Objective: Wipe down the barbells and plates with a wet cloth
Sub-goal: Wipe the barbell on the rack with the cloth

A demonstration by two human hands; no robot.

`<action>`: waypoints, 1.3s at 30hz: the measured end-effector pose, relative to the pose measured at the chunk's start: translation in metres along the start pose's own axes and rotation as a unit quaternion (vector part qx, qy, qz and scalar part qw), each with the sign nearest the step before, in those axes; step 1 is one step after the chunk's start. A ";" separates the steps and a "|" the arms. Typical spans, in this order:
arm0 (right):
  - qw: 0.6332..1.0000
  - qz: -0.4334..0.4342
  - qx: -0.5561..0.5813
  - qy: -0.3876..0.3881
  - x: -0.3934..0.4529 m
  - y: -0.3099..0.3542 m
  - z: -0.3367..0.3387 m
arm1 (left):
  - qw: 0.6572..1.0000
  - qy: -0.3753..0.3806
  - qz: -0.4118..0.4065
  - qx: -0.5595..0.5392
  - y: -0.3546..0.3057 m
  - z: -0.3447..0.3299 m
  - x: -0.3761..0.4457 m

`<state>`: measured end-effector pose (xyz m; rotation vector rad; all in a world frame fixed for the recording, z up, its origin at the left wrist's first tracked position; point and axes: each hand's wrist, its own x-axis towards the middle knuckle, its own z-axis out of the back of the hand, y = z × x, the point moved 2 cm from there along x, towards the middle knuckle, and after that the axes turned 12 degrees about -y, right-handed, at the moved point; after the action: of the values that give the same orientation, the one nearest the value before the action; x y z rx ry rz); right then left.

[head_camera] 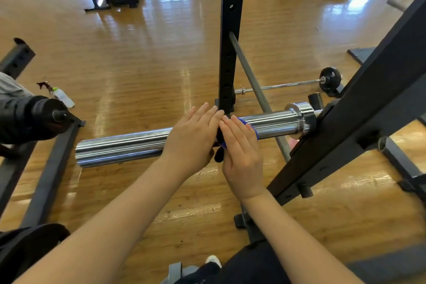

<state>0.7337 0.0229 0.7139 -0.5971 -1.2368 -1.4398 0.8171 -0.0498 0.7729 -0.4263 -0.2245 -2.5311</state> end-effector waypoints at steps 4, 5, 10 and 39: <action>0.998 0.016 -0.059 0.009 0.004 -0.038 0.029 | 0.998 0.066 0.003 -0.019 0.006 0.002 0.008; 0.996 -0.001 -0.086 0.003 0.006 -0.050 0.039 | 0.997 0.068 0.008 -0.020 0.006 0.003 0.008; 0.994 -0.058 -0.097 -0.015 0.017 -0.060 0.057 | 0.998 0.058 0.020 -0.034 0.005 0.006 0.009; 0.974 -0.098 -0.205 0.022 0.058 -0.069 0.056 | 0.989 -0.111 0.057 0.081 -0.030 -0.025 -0.003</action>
<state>0.6393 0.0406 0.7584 -0.7305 -0.9869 -1.8870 0.7971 -0.0296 0.7462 -0.6379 -0.4724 -2.3312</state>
